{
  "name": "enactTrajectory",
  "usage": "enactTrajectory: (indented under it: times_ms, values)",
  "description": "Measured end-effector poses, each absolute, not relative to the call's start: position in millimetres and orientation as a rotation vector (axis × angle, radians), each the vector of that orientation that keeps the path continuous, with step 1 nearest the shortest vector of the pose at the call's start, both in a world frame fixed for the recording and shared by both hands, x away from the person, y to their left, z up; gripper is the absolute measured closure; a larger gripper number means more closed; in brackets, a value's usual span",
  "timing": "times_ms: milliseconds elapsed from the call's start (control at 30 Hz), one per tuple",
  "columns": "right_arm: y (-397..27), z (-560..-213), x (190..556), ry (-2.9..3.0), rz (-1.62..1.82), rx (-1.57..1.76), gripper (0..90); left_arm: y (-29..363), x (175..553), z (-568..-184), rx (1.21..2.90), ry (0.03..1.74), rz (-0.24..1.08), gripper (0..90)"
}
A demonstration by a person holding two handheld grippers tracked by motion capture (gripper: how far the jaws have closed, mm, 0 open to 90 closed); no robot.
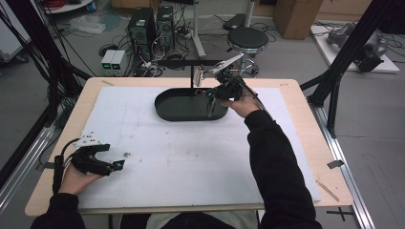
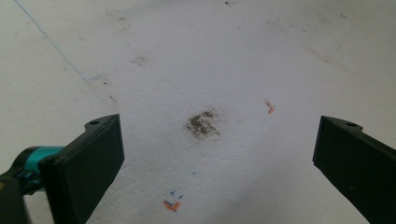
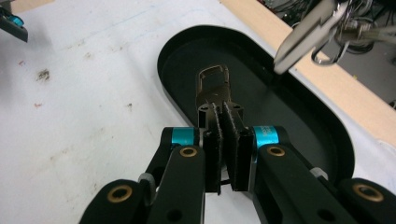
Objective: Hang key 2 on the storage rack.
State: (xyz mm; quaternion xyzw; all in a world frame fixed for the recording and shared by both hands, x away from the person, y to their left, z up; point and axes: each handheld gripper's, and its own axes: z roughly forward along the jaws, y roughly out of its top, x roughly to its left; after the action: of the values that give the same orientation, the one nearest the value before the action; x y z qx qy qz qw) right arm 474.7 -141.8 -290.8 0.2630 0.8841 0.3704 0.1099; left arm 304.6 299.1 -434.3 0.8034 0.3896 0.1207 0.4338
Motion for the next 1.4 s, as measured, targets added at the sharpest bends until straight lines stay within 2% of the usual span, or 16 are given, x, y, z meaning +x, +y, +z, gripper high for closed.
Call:
enactTrajectory:
  times_ms: [733,1400]
  values:
    - [-113.7,-277.8,494.2,2.556,1.098,0.801,86.0,299.2,305.9,-435.4,2.006,0.976,0.31,2.5]
    - [-94.0,-251.0,510.1,2.475,1.198,0.807,86.5,300.2,305.9,-434.9,1.992,0.979,0.311,2.5]
